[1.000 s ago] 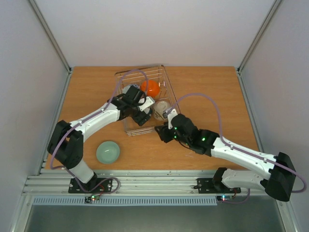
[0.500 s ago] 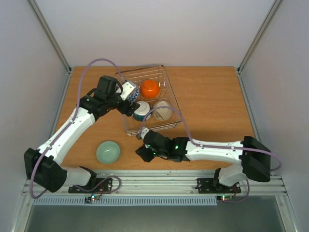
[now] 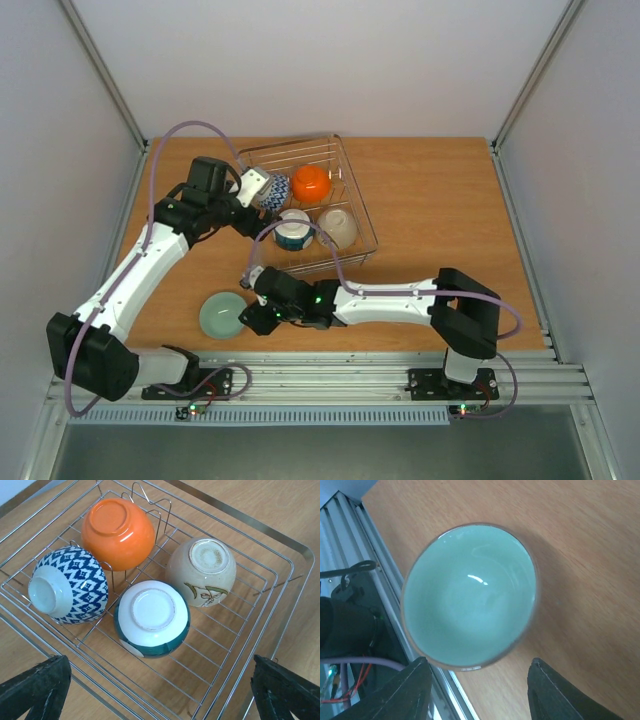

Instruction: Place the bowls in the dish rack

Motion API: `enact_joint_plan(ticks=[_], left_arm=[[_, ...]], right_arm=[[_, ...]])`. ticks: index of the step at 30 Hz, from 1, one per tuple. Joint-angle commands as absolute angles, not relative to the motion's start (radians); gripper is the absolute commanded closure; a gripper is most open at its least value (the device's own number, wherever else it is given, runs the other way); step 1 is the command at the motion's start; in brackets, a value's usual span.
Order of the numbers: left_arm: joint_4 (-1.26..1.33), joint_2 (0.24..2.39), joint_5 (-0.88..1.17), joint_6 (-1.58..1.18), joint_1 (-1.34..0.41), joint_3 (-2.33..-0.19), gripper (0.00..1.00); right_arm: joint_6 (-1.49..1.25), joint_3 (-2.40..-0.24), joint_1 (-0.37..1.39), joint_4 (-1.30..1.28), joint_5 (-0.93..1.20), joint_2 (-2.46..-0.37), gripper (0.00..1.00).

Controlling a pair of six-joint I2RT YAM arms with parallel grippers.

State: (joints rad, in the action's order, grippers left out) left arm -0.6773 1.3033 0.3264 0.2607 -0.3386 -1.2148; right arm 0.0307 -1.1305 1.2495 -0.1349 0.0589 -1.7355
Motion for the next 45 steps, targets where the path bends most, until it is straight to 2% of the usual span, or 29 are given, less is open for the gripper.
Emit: enact_joint_plan(ticks=[1,16,18,22,23,33,40,45], left_arm=[[-0.669,1.287,0.367,0.251,-0.328,-1.2,0.02],[-0.671,1.277,0.391,0.249,-0.324,-1.182,0.02],[-0.667,1.28,0.392,0.249,-0.325,-1.179,0.02],[-0.666,1.287,0.393,0.25,-0.325,-1.179,0.01],[-0.665,1.287,0.393,0.25,-0.325,-1.178,0.01],[-0.646,1.239,0.397,0.256,-0.322,-1.161,0.01],[-0.635,1.183,0.433,0.272,-0.321,-1.137,0.01],[-0.692,1.219,0.492,0.25,-0.321,-1.174,0.01]], right_arm=[[0.026,-1.197,1.251,-0.094,0.087,-1.804,0.47],[0.002,-1.235,1.236,-0.053,0.086,-1.939,0.54],[0.002,-1.239,1.236,-0.052,0.086,-1.947,0.61],[0.002,-1.24,1.236,-0.053,0.078,-1.955,0.93],[0.003,-1.24,1.236,-0.055,0.074,-1.954,0.98],[0.002,-1.14,1.236,-0.025,-0.053,-1.857,0.99],[0.054,-1.028,1.226,-0.062,-0.168,-1.644,0.99],[0.082,-0.962,1.177,-0.085,-0.191,-1.46,0.99]])
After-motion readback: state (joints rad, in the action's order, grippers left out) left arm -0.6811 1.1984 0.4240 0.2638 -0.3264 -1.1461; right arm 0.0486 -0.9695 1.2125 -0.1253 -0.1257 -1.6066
